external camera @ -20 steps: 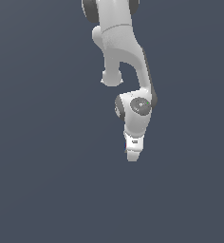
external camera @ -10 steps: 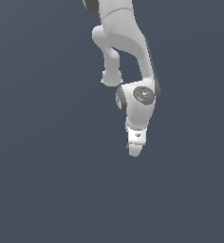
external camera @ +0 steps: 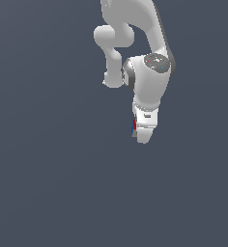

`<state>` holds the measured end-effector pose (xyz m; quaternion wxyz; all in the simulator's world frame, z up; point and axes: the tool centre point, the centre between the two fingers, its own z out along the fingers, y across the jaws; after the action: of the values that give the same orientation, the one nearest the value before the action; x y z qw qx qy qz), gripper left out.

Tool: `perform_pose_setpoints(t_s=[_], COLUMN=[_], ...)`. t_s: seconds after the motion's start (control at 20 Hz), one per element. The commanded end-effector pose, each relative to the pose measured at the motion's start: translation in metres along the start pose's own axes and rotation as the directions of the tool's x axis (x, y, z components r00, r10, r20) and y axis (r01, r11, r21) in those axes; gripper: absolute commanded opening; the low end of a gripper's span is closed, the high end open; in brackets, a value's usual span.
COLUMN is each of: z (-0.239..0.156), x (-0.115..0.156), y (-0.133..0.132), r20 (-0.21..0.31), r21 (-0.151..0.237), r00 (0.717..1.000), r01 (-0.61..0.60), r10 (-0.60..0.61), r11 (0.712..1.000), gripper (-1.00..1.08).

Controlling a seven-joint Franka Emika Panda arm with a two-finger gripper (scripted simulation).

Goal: Pick up the object and move it to a goal position.

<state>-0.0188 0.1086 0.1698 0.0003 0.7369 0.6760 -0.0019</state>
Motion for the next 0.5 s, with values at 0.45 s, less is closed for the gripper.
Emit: perform_pose_setpoints(t_s=[0.45], z=[-0.141], x=[0.013], y=[-0.026], r20=[-0.003], r21=[-0.001], r00=[1.0], r01=[0.003], r10=[-0.003], r11=[1.0], gripper=[-1.0])
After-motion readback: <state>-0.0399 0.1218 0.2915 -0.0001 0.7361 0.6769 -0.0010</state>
